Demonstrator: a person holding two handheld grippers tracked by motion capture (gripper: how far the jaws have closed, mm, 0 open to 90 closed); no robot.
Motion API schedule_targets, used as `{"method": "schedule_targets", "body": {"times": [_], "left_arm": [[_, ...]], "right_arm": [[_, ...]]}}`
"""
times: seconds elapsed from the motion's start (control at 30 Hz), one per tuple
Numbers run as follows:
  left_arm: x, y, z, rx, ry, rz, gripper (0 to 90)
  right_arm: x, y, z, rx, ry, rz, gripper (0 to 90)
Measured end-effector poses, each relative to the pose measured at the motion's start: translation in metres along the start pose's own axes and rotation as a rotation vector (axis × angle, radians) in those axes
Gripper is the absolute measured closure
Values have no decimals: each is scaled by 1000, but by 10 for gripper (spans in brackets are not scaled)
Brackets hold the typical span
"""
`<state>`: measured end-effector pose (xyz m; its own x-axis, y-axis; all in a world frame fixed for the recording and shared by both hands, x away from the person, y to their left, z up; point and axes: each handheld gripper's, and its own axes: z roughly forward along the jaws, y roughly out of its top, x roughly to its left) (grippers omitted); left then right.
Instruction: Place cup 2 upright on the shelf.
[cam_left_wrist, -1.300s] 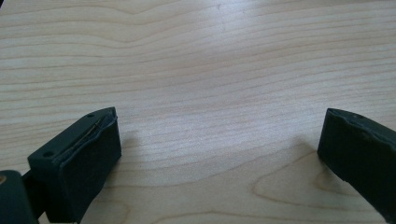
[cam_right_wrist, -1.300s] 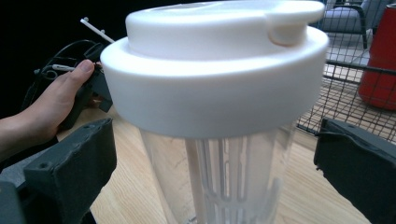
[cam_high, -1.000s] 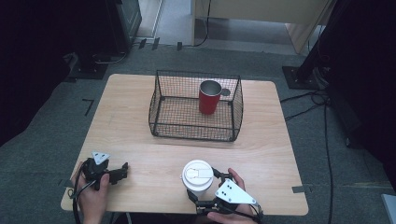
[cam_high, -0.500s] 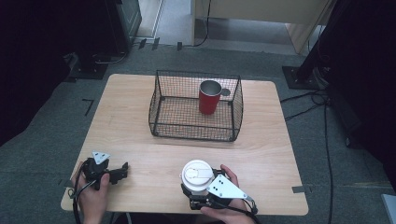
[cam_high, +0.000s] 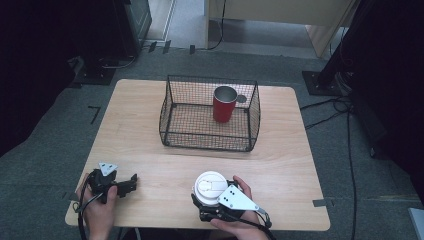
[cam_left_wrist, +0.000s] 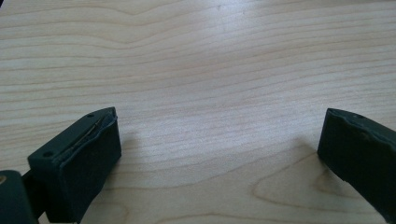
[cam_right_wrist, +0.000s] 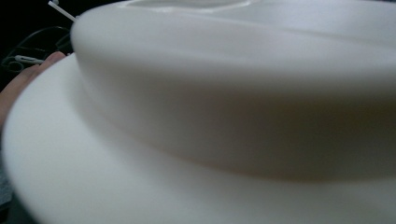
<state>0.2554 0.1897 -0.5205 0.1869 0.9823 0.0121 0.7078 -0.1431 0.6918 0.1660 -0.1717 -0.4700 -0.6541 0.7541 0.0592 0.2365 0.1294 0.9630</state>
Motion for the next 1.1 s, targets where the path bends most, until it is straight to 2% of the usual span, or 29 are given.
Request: {"method": "schedule_targets", "body": {"times": [0.47,0.67,0.73,0.9,1.1], "left_arm": [[0,0,0,0,0,0,0],[0,0,0,0,0,0,0],[0,0,0,0,0,0,0],[0,0,0,0,0,-1,0],[0,0,0,0,0,0,0]], "right_arm": [[2,0,1,-27,-15,-17,154],[-2,3,0,-51,-65,7,155],[-3,5,0,-55,-64,24,155],[-4,11,2,-62,-68,27,155],[-4,22,5,-82,-69,13,155]]}}
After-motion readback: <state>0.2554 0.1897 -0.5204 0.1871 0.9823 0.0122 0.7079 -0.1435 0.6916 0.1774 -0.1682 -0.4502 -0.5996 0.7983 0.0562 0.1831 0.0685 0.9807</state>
